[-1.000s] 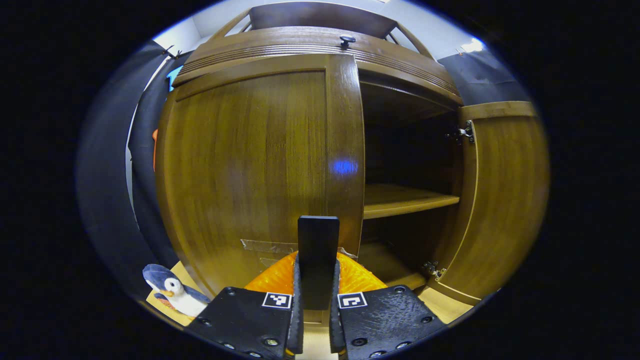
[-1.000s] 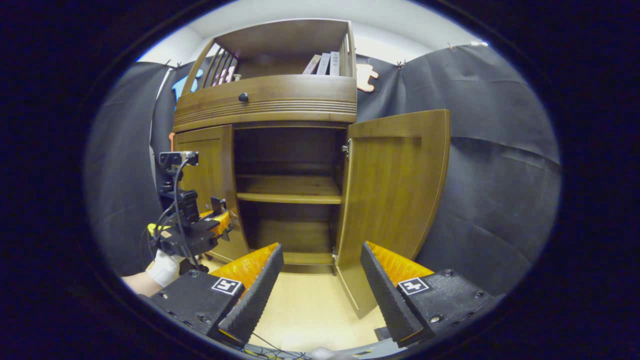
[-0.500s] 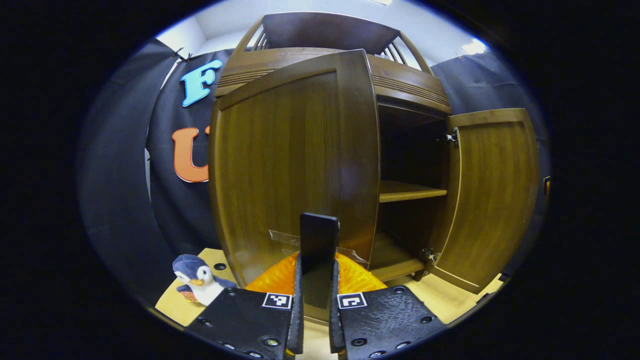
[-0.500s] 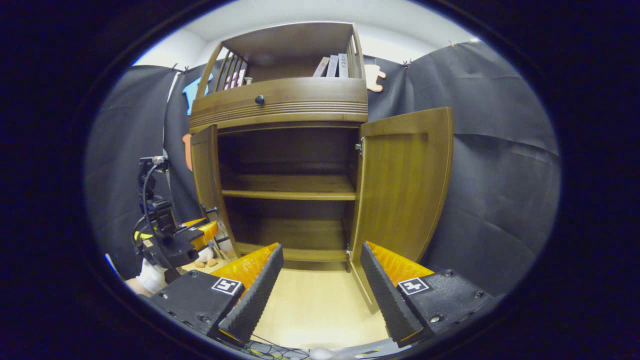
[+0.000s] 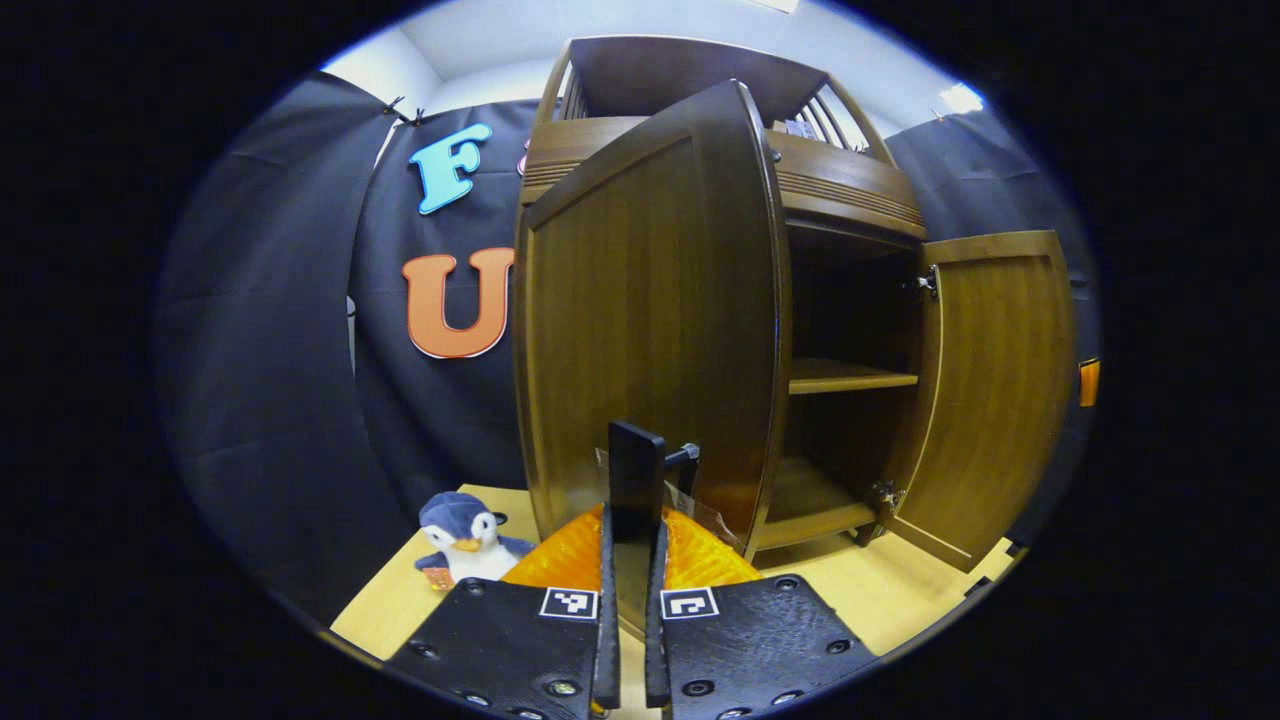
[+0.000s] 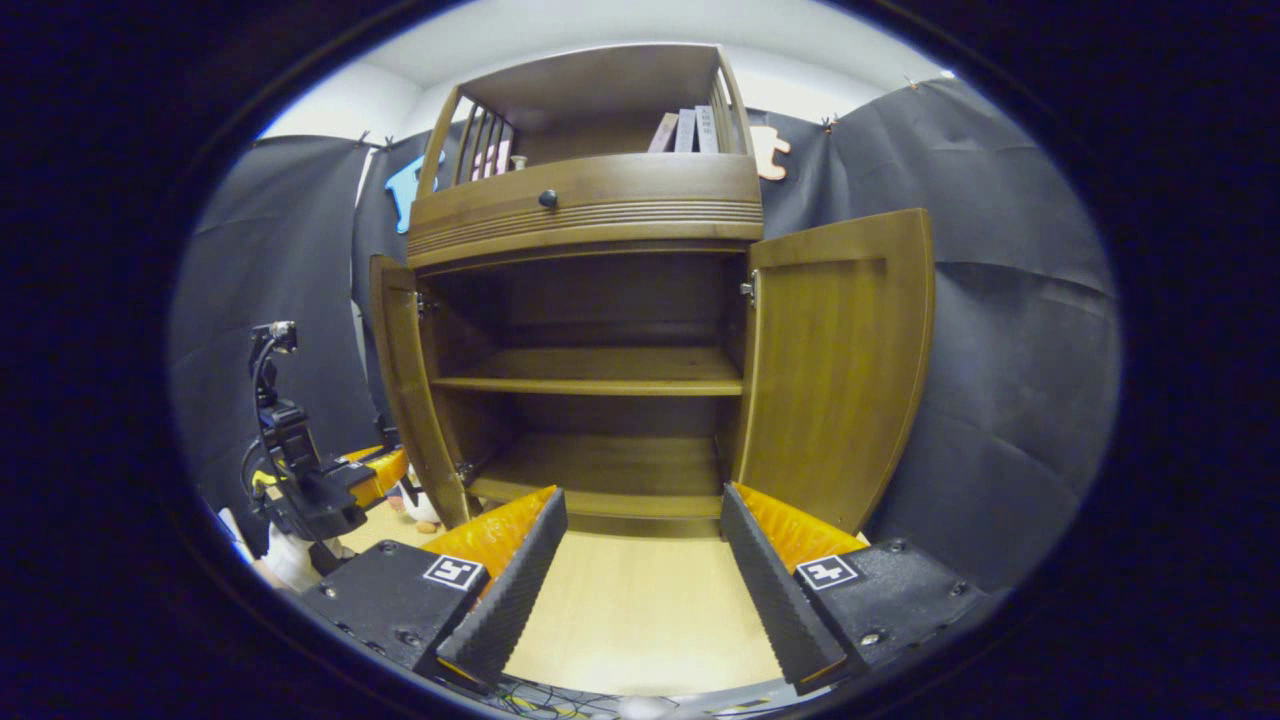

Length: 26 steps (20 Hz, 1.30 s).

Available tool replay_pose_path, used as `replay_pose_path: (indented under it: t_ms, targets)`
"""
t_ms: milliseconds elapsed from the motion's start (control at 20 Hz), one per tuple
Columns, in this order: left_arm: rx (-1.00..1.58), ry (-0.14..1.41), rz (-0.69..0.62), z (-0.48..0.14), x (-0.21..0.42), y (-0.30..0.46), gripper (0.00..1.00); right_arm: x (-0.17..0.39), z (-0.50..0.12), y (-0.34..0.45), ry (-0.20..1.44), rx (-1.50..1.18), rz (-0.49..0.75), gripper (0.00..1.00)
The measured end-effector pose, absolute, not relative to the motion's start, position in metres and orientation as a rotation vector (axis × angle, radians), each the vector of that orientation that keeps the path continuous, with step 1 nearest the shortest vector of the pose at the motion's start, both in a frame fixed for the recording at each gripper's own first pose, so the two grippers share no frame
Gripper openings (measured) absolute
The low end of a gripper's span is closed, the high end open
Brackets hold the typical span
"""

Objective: Open the right door of the double-door shoe cabinet with the right hand, and open the left door with the left hand.

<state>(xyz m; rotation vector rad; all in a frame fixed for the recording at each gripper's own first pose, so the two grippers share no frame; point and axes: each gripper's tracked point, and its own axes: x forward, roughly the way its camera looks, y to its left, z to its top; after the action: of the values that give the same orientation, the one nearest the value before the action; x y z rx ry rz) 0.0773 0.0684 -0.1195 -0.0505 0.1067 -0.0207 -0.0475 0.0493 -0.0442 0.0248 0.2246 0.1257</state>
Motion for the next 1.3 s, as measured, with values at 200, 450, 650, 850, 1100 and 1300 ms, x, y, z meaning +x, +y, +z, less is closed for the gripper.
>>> replay_pose_path:
  t_ms: [200, 450, 650, 850, 1100, 1300]
  targets:
    - [-0.054, 0.106, 0.036, -0.12, 0.063, 0.1, 0.01, -0.048, -0.046, 0.058, 0.224, 0.03, 0.149, 1.0]
    - [-0.062, 0.096, 0.034, -0.123, 0.058, 0.13, 0.0, -0.047, -0.051, 0.069, 0.237, 0.033, 0.176, 0.99]
    - [-0.059, 0.08, 0.01, -0.123, 0.057, 0.142, 0.0, -0.044, -0.058, 0.072, 0.254, 0.03, 0.182, 0.99]
    - [-0.033, 0.072, 0.013, -0.127, 0.059, 0.159, 0.08, -0.044, -0.06, 0.07, 0.26, 0.038, 0.178, 0.99]
    - [-0.047, 0.06, -0.009, -0.127, 0.063, 0.175, 0.0, -0.042, -0.064, 0.065, 0.278, 0.054, 0.16, 1.0]
    - [0.0, 0.06, -0.071, -0.129, 0.064, 0.182, 0.0, -0.047, -0.069, 0.057, 0.292, 0.063, 0.145, 0.99]
